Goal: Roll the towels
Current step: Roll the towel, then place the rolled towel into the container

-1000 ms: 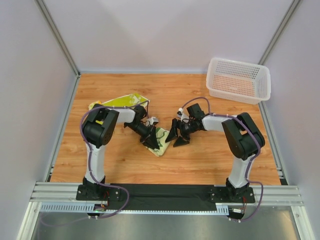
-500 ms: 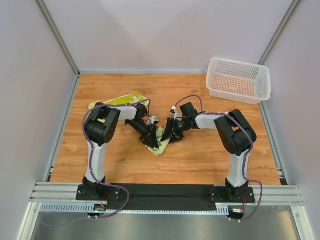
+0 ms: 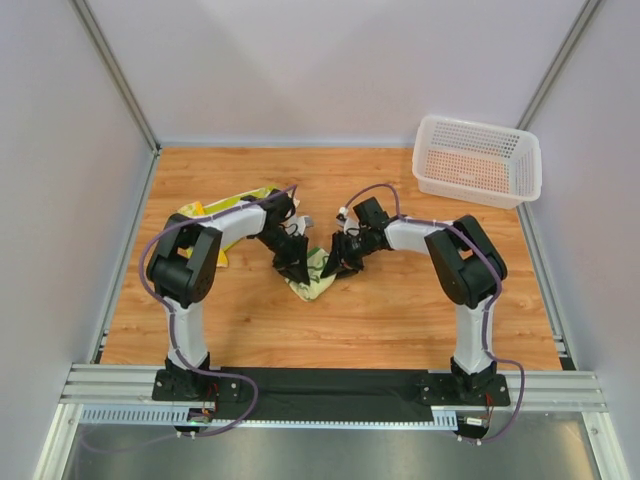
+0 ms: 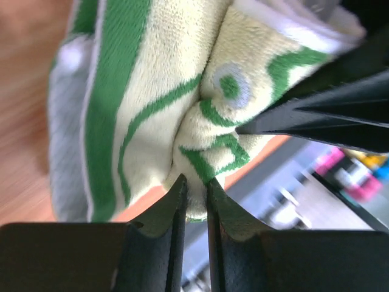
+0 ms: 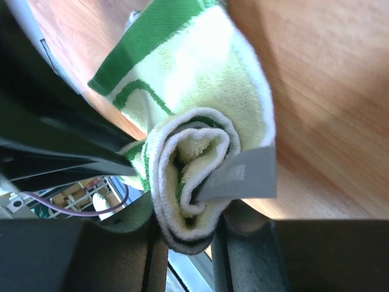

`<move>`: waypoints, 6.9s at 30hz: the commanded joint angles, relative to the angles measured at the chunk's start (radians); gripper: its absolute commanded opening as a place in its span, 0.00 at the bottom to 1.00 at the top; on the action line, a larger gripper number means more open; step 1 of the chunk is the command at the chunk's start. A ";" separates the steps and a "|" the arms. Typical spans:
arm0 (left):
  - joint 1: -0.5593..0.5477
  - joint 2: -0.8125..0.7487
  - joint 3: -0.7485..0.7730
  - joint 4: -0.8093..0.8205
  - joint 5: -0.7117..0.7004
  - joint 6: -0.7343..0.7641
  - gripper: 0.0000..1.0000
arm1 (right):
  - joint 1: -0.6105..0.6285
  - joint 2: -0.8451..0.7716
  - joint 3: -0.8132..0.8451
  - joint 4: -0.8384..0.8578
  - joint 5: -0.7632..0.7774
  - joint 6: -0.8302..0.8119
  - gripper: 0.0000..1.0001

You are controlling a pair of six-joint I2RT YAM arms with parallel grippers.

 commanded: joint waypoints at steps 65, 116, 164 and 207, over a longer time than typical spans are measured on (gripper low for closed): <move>-0.386 -0.122 -0.189 0.144 -0.681 0.163 0.24 | 0.006 0.107 0.156 -0.318 0.076 -0.016 0.30; 0.049 0.220 -0.076 0.098 0.352 -0.066 0.13 | -0.102 -0.206 -0.255 0.127 -0.013 -0.014 0.70; 0.182 0.346 -0.133 0.154 0.479 -0.138 0.14 | -0.021 0.033 -0.436 1.132 0.110 0.567 0.63; 0.182 -0.324 -0.099 0.011 0.119 -0.026 0.72 | -0.618 -0.067 0.578 -0.252 -0.295 -0.304 0.00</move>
